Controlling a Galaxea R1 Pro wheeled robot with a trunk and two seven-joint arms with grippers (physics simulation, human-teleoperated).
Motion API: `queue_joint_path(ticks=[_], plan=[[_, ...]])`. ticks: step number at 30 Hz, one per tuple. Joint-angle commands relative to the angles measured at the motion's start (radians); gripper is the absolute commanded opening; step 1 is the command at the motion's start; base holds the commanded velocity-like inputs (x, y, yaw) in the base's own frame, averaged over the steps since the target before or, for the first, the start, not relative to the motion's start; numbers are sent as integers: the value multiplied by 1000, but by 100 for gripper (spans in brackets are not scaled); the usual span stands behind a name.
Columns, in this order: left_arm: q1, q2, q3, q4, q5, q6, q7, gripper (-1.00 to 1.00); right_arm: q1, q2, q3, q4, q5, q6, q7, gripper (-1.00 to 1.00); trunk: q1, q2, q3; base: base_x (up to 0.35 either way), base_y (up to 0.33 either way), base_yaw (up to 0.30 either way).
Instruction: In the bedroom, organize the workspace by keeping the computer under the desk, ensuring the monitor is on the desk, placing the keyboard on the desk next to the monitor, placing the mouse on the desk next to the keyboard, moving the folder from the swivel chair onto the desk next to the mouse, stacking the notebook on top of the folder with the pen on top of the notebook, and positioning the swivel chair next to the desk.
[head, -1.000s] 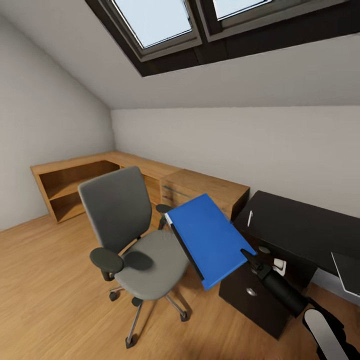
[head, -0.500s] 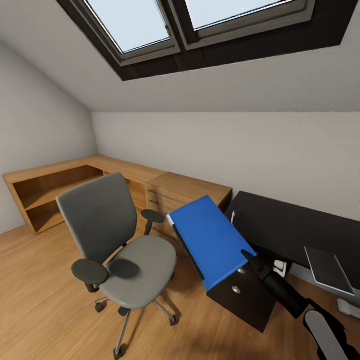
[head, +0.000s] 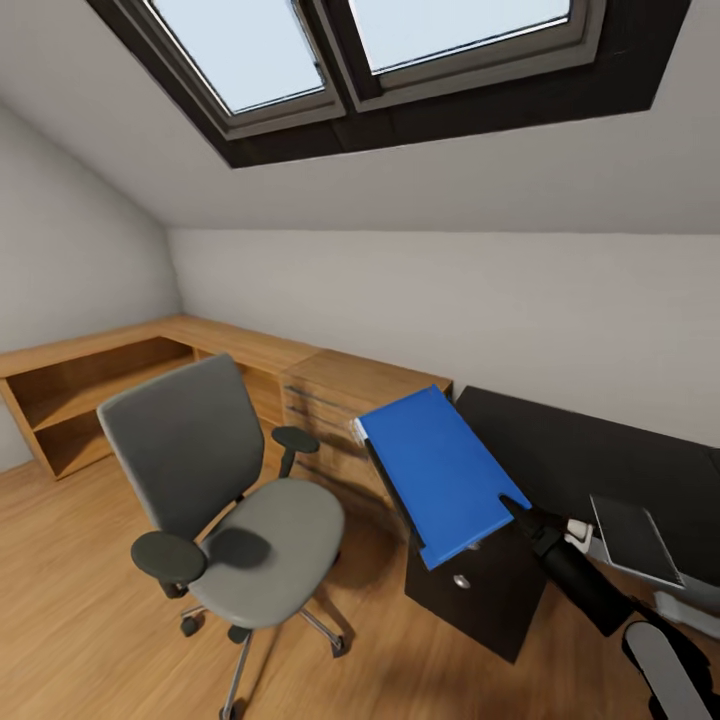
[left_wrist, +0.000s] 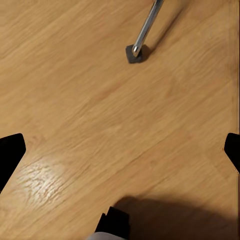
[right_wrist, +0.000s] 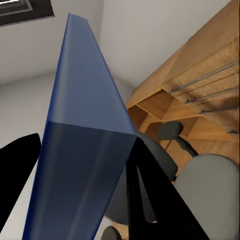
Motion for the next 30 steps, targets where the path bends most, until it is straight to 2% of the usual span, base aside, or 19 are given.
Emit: queue_joint_path(ticks=[1,9,11,13,14,15,17,19,22,26,30], plan=[[0,-1,3,-2,3,3,1,100,-1,0,-4,0,-7,8,0,-100,-4,7,3,0,0,-270],[0,-2,3,-2,3,3,1,100,-1,0,-21,-5,-5,7,-4,-100,-35,63,30,0,0,-158],[0,-2,3,-2,3,3,1,100,-1,5,-42,-19,-5,-33,-118,-100,-42,77,36,0,0,-7],[0,-2,3,-2,3,3,1,100,-1,7,-53,-77,-4,-106,-259,-100,-50,91,43,0,0,-3],[0,-2,3,-2,3,3,0,100,-1,71,-57,-186,-9,-359,-638,-100,-54,98,46,0,0,0],[0,-2,3,-2,3,3,0,100,-1,100,-58,-193,-9,-422,-678,-100,-58,105,49,0,0,0],[0,-3,3,-2,3,3,0,100,-1,173,-62,-206,-7,-614,-741,-100,-65,119,55,0,0,0],[0,-3,3,-2,3,3,0,100,-1,184,-62,-205,-12,-656,-748,-100,-73,133,61,0,0,0],[0,-3,3,-2,2,-1,1,100,-1,188,-60,-205,-14,-667,-745,-100,-85,154,71,0,0,0],[0,-3,4,-2,3,-71,1,100,-1,188,-58,-204,-16,-669,-740,-100,-100,182,83,0,0,0],[0,-4,4,-2,3,-103,2,100,-1,189,-58,-203,-16,-670,-738,-100,-100,182,83,0,0,0]])
